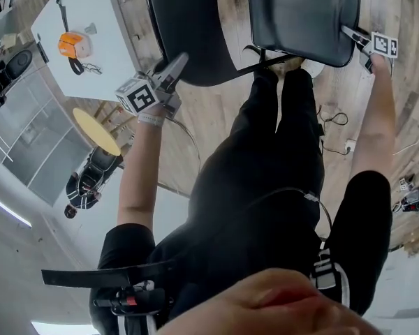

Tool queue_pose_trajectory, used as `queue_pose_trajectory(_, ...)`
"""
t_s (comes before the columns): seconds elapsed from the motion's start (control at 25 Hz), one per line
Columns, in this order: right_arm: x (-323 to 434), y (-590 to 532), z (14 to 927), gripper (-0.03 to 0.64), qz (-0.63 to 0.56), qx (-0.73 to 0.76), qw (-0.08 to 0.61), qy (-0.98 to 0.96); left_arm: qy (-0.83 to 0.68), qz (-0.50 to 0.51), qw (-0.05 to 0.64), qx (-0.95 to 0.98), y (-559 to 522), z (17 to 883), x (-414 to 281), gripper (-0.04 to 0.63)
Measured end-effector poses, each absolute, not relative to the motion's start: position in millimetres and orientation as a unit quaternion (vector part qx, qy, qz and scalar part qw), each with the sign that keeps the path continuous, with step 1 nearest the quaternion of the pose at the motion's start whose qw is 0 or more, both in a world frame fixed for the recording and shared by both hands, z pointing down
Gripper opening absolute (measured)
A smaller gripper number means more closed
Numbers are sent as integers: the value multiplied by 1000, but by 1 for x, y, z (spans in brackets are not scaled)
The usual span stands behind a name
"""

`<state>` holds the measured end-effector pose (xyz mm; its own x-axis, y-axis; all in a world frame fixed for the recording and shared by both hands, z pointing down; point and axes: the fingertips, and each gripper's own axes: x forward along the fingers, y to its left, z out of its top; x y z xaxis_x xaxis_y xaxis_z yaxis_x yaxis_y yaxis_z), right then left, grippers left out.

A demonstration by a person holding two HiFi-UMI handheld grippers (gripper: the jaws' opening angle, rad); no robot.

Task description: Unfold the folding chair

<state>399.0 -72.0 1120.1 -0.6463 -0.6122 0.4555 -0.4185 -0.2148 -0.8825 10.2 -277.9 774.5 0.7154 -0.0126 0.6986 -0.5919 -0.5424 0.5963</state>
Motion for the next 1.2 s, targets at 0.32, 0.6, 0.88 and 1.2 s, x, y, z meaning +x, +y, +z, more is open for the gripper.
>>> queue_pose_trajectory(0.32, 429, -51, 1142, 275, -659, -423, 68, 618, -163, 352, 419, 821, -244, 772, 58, 92)
queue_pose_trajectory(0.6, 436, -51, 1149, 276, -649, -416, 70, 633, -188, 354, 410, 819, -247, 777, 57, 92)
queue_pose_trajectory(0.88, 453, -41, 1143, 337, -619, -463, 41, 633, -238, 335, 326, 851, -258, 760, 58, 200)
queue_pose_trajectory(1.2, 480, -35, 1078, 336, -504, -597, -49, 622, -288, 325, 187, 881, -260, 692, 51, 212)
